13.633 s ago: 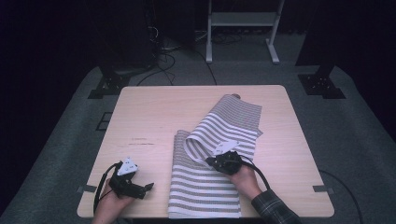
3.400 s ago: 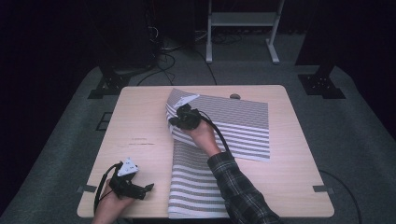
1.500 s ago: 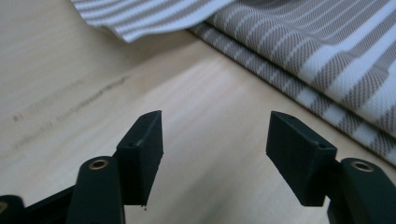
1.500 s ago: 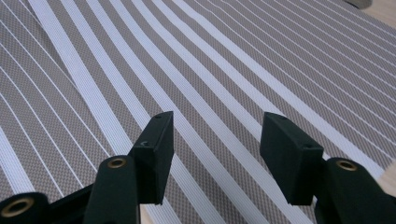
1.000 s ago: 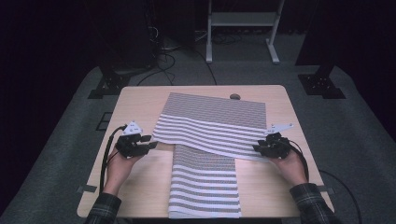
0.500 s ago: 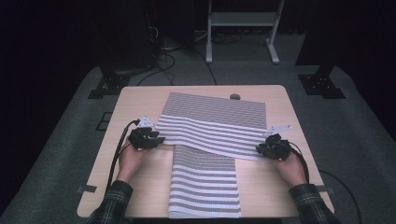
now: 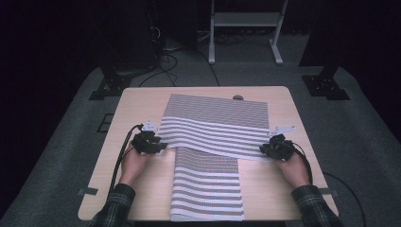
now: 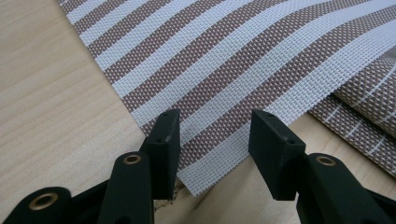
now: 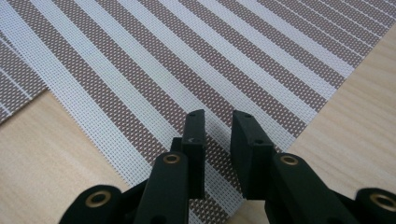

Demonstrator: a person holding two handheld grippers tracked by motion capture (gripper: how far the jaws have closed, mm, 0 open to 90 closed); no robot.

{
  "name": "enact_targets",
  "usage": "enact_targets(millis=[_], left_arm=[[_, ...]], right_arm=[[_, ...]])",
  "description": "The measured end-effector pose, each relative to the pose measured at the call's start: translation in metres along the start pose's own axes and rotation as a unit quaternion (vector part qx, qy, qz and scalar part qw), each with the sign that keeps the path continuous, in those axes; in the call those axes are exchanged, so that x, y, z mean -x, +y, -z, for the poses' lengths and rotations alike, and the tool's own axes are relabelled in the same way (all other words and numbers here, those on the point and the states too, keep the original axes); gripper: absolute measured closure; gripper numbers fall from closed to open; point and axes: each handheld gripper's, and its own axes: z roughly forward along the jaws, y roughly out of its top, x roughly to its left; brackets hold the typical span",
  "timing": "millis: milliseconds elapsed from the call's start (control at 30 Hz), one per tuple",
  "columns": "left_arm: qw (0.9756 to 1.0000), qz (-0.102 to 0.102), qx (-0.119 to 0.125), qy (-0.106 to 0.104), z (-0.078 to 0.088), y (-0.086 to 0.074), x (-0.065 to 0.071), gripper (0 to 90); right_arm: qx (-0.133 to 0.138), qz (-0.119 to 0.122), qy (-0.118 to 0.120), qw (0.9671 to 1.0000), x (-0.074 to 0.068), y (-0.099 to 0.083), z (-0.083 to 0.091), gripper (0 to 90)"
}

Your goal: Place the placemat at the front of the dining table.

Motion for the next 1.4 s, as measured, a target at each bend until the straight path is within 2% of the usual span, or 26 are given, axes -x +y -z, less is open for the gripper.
enact_targets(millis=[133,333,500,933,1100,1267,1400], left_arm=[[1.0,0.004,0.003,-0.001,0.0,0.0,-0.001,53.7],[1.0,0.001,0.002,0.008,-0.003,0.002,-0.002,54.3],[0.9999,0.006,0.003,0.012,-0.005,0.005,-0.006,55.0],[0.9996,0.011,0.003,0.026,-0.011,0.011,-0.016,53.5],[0.9994,0.014,0.001,0.032,-0.014,0.015,-0.023,54.3],[0.9992,0.02,0.009,0.034,-0.016,0.015,-0.026,55.6],[0.999,0.022,0.004,0.038,-0.018,0.019,-0.029,55.6]], right_arm=[[0.003,-0.003,-0.001,1.0,0.003,0.002,-0.002,74.5],[0.007,-0.01,-0.004,0.9999,0.009,0.008,-0.008,74.2],[0.009,-0.012,-0.01,0.9998,0.015,0.014,-0.014,73.4],[0.01,0.002,-0.029,0.9995,0.028,0.035,-0.031,72.8],[0.012,-0.012,-0.031,0.9994,0.036,0.044,-0.039,72.0],[0.015,-0.022,-0.033,0.9991,0.04,0.049,-0.044,70.9],[0.021,-0.035,-0.031,0.9987,0.045,0.052,-0.048,70.1]])
